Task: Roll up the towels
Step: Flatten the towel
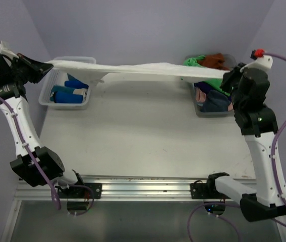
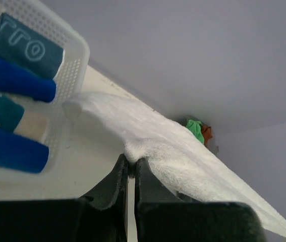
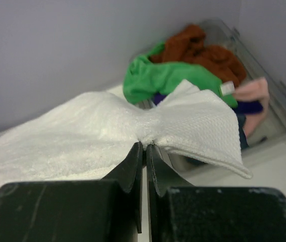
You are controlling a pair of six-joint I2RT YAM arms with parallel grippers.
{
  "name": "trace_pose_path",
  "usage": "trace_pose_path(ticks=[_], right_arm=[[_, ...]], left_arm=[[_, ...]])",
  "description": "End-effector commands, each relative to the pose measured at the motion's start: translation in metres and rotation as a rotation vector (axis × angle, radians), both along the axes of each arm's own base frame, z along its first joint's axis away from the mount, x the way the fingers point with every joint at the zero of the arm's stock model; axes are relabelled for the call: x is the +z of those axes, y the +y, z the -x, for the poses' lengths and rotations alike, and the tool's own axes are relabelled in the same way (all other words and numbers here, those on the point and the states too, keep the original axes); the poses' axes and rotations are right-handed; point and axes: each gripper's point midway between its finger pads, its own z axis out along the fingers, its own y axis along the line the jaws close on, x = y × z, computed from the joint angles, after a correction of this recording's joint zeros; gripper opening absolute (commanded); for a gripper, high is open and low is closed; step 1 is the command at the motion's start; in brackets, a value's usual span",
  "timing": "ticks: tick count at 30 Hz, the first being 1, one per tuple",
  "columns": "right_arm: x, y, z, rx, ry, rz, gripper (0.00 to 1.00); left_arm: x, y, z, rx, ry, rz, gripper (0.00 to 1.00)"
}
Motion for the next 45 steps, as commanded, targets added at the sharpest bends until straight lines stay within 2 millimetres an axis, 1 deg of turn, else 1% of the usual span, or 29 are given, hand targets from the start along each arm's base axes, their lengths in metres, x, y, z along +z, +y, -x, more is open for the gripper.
trace_pose_path(ticks=[1, 2, 3, 4, 5, 6, 7, 8, 9, 10, 11, 12, 13, 14, 15, 17, 18, 19, 20, 22, 28, 32, 35, 37, 40, 41, 43, 44, 45], right_arm=[[-0.068, -0.036, 0.035, -0.201, 0.081, -0.044, 0.0], [-0.085, -0.036, 0.042, -0.215, 0.101, -0.073, 0.0], [-0.125, -0.038, 0.053, -0.233, 0.211, -0.07, 0.0], [-0.137, -0.033, 0.066, -0.209, 0.241, -0.097, 0.0], [-0.155, -0.028, 0.073, -0.204, 0.277, -0.139, 0.0], [-0.197, -0.025, 0.086, -0.201, 0.383, -0.147, 0.0], [-0.214, -0.018, 0.094, -0.179, 0.419, -0.182, 0.0], [-0.225, -0.013, 0.102, -0.168, 0.429, -0.23, 0.0], [-0.252, -0.01, 0.114, -0.17, 0.501, -0.243, 0.0], [-0.263, -0.006, 0.119, -0.164, 0.532, -0.261, 0.0], [-0.271, 0.001, 0.125, -0.142, 0.561, -0.295, 0.0], [-0.289, 0.002, 0.136, -0.148, 0.629, -0.298, 0.0], [-0.297, 0.003, 0.141, -0.146, 0.659, -0.303, 0.0], [-0.303, 0.004, 0.146, -0.15, 0.683, -0.306, 0.0], [-0.315, 0.002, 0.155, -0.164, 0.727, -0.3, 0.0], [-0.322, 0.002, 0.16, -0.171, 0.752, -0.301, 0.17], [-0.325, 0.004, 0.162, -0.164, 0.764, -0.307, 0.24], [-0.325, 0.005, 0.161, -0.158, 0.763, -0.31, 0.33], [-0.326, 0.004, 0.162, -0.168, 0.767, -0.313, 0.49], [-0.332, 0.004, 0.164, -0.185, 0.794, -0.317, 0.58], [-0.361, 0.005, 0.174, -0.268, 0.909, -0.356, 0.59], [-0.376, -0.003, 0.174, -0.342, 0.918, -0.345, 0.59], [-0.38, -0.004, 0.155, -0.339, 0.877, -0.345, 0.59], [-0.383, -0.004, 0.146, -0.33, 0.873, -0.356, 0.6], [-0.394, -0.007, 0.138, -0.338, 0.892, -0.355, 0.6], [-0.399, -0.007, 0.139, -0.344, 0.906, -0.36, 0.6], [-0.407, -0.007, 0.134, -0.34, 0.906, -0.391, 0.6], [-0.412, -0.007, 0.131, -0.333, 0.895, -0.404, 0.6], [-0.417, -0.003, 0.132, -0.318, 0.913, -0.422, 0.6]], left_arm=[[-0.06, 0.005, 0.019, 0.047, 0.068, 0.013, 0.0], [-0.08, 0.004, 0.024, 0.059, 0.104, 0.029, 0.0], [-0.117, 0.001, 0.032, 0.069, 0.183, 0.06, 0.0], [-0.129, -0.001, 0.04, 0.084, 0.215, 0.058, 0.0], [-0.147, 0.003, 0.048, 0.125, 0.269, 0.052, 0.0], [-0.159, -0.002, 0.053, 0.127, 0.296, 0.051, 0.0], [-0.175, -0.009, 0.064, 0.13, 0.335, 0.06, 0.0], [-0.187, -0.006, 0.072, 0.162, 0.374, 0.04, 0.0], [-0.202, -0.008, 0.08, 0.171, 0.416, 0.041, 0.0], [-0.206, -0.008, 0.088, 0.186, 0.433, 0.028, 0.0], [-0.219, -0.005, 0.1, 0.222, 0.495, 0.007, 0.0], [-0.232, -0.004, 0.11, 0.244, 0.543, 0.002, 0.0], [-0.237, -0.004, 0.119, 0.261, 0.563, -0.008, 0.0], [-0.248, -0.001, 0.13, 0.296, 0.609, -0.02, 0.0], [-0.263, -0.003, 0.141, 0.31, 0.654, -0.019, 0.0], [-0.271, -0.002, 0.152, 0.345, 0.668, -0.036, 0.0], [-0.28, -0.004, 0.158, 0.347, 0.691, -0.03, 0.0], [-0.283, -0.006, 0.161, 0.346, 0.699, -0.031, 0.0], [-0.286, -0.006, 0.163, 0.35, 0.708, -0.031, 0.0], [-0.29, -0.003, 0.167, 0.371, 0.731, -0.035, 0.0], [-0.282, 0.003, 0.163, 0.394, 0.716, -0.047, 0.0], [-0.274, 0.018, 0.164, 0.462, 0.721, -0.068, 0.0], [-0.265, 0.031, 0.167, 0.526, 0.717, -0.076, 0.0], [-0.259, 0.037, 0.167, 0.548, 0.706, -0.078, 0.0], [-0.256, 0.038, 0.163, 0.546, 0.698, -0.067, 0.0], [-0.256, 0.038, 0.161, 0.544, 0.695, -0.062, 0.0], [-0.258, 0.037, 0.16, 0.534, 0.698, -0.056, 0.0], [-0.259, 0.037, 0.159, 0.532, 0.699, -0.054, 0.0], [-0.26, 0.037, 0.159, 0.53, 0.703, -0.054, 0.0]])
